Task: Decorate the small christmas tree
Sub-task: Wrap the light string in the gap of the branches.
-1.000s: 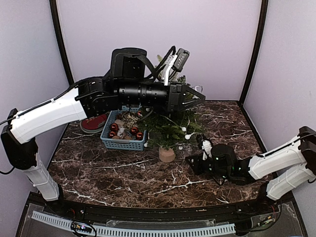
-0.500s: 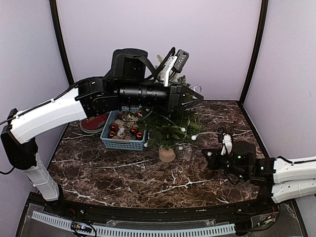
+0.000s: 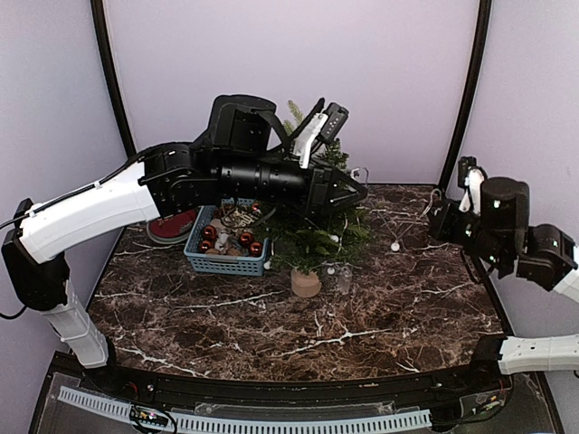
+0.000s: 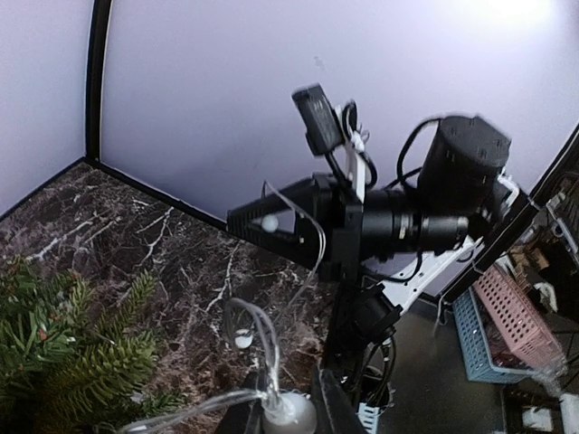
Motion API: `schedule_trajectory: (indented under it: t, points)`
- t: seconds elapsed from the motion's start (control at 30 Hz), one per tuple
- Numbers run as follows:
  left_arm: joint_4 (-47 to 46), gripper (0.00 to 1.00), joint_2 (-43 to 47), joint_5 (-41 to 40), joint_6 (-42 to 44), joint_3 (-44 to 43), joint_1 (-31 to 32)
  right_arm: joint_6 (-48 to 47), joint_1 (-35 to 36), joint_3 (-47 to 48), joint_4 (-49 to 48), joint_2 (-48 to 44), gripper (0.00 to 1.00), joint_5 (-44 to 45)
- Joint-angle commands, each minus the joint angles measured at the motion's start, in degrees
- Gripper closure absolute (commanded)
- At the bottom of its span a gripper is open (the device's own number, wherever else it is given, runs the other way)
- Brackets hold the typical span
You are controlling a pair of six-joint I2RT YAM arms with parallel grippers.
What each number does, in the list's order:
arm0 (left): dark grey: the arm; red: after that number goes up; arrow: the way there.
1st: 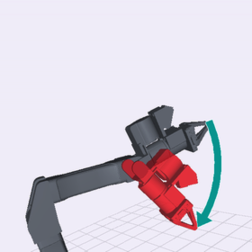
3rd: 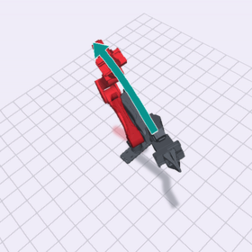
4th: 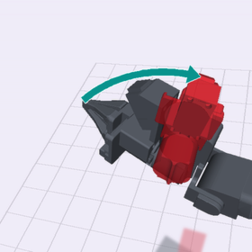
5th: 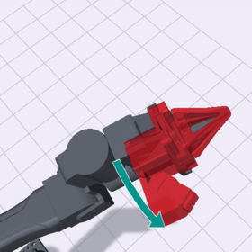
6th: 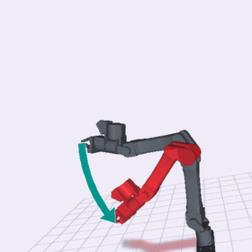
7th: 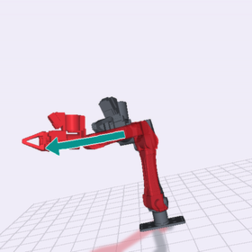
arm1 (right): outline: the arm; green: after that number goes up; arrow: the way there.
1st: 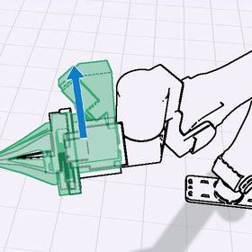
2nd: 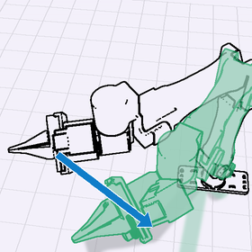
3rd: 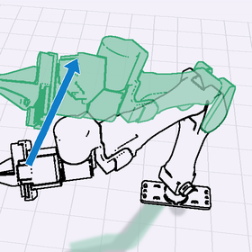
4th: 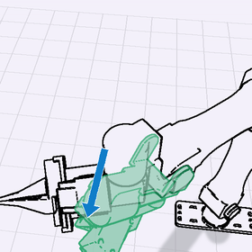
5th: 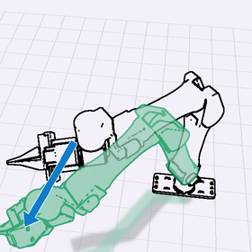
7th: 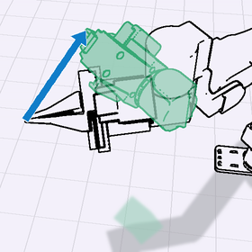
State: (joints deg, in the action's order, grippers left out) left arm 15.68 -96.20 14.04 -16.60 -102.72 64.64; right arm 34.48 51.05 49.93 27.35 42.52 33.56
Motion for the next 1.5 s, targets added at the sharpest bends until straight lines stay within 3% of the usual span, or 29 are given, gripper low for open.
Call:
schedule_trajectory:
  t: [0.0, 0.1, 0.33, 0.57, 0.8, 0.93, 1.17, 1.47]
  points:
    - [1.8, 0.7, 2.4, 0.5, 1.4, -1.7, -0.2, -4.6, -4.2, 15.8, 12.7, 11.0, 1.0, 0.0]
    - [2.8, 0.51, 4.0, 0.4, 1.7, -1.8, -0.1, -7.2, -7.0, 27.0, 15.6, 17.9, 1.0, -1.0]
    - [6.0, 0.29, 8.1, 0.2, 1.9, -2.6, -0.2, -11.6, -13.4, 50.1, 18.1, 29.2, 1.0, -3.1]
    - [12.3, 0.25, 9.8, -1.3, 1.6, -7.5, -2.3, -12.5, -17.9, 67.5, 17.3, 39.7, 1.0, -7.8]
    - [16.0, 0.24, 11.5, -0.4, 0.5, -9.8, -10.9, -11.0, -18.9, 83.2, 14.4, 47.4, 1.0, -12.5]
    - [16.4, 0.24, 12.7, 1.6, 0.2, -9.4, -14.5, -9.8, -19.7, 85.8, 10.3, 48.0, 1.0, -15.4]
    - [16.4, 0.23, 14.3, 2.8, 0.6, -7.0, -17.0, -8.1, -19.9, 78.8, 0.3, 42.6, 1.0, -23.8]
    - [14.3, 0.23, 15.3, 2.9, 0.0, -3.6, -18.4, -2.8, -19.9, 78.6, -7.3, 39.3, 1.0, -30.7]
